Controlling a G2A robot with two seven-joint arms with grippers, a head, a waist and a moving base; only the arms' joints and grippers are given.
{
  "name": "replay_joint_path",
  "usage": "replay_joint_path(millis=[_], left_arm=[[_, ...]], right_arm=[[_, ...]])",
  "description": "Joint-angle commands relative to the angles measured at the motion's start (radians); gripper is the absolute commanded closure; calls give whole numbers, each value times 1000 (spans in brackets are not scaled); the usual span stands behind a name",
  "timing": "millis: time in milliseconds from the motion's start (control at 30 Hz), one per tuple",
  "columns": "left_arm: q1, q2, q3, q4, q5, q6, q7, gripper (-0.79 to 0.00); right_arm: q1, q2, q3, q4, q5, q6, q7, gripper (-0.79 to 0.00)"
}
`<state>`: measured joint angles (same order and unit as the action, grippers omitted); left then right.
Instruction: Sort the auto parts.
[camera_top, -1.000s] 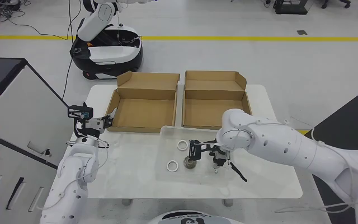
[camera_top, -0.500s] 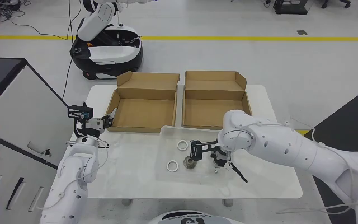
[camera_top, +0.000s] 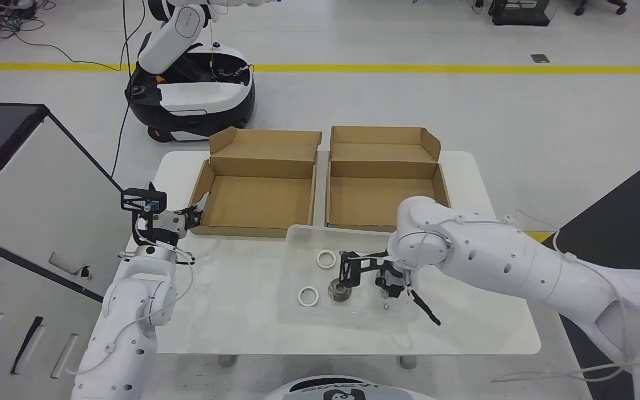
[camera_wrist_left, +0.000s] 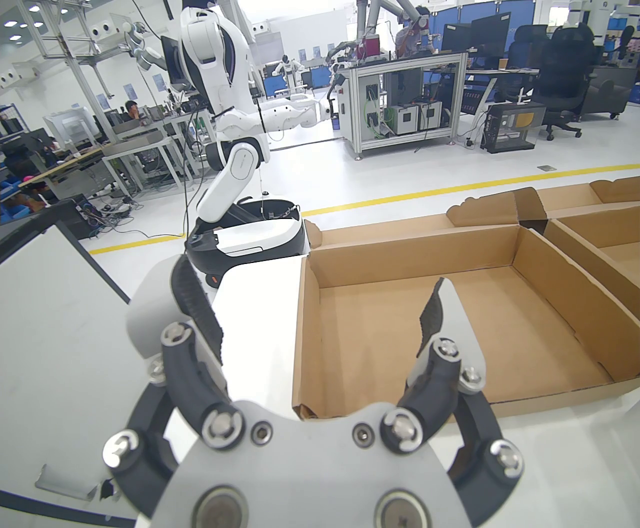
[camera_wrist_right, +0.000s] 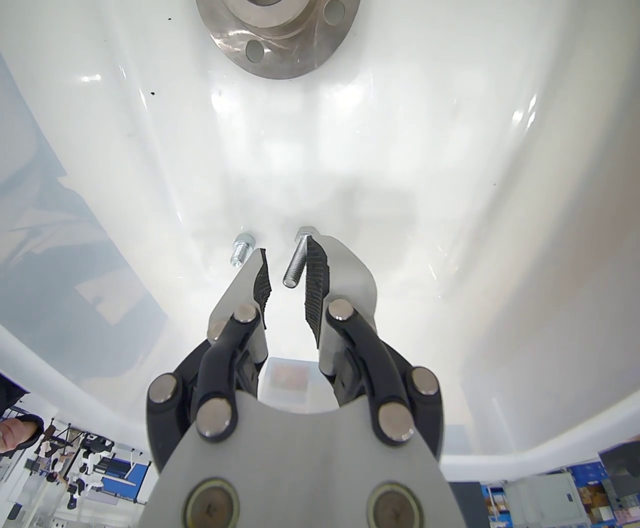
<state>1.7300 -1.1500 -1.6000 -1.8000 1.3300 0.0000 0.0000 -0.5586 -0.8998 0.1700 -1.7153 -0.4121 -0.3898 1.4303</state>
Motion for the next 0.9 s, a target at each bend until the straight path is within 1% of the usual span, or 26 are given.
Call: replay_joint_path(millis=[0, 267, 433, 633, 867], left_arm=[[0, 0, 0, 0, 0, 0, 0, -785], [0, 0, 0, 0, 0, 0, 0, -785], [0, 0, 0, 0, 0, 0, 0, -785], [0, 0, 0, 0, 0, 0, 0, -785], [0, 0, 0, 0, 0, 0, 0, -785]], right_arm=[[0, -2, 0, 2, 0, 0, 0, 0], [8, -2, 1, -2, 5, 11, 11, 0], [18, 6, 9, -25, 17, 27, 27, 0], [25, 31, 38, -78, 38, 47, 46, 0], [27, 76, 90, -148, 84, 38, 38, 0]])
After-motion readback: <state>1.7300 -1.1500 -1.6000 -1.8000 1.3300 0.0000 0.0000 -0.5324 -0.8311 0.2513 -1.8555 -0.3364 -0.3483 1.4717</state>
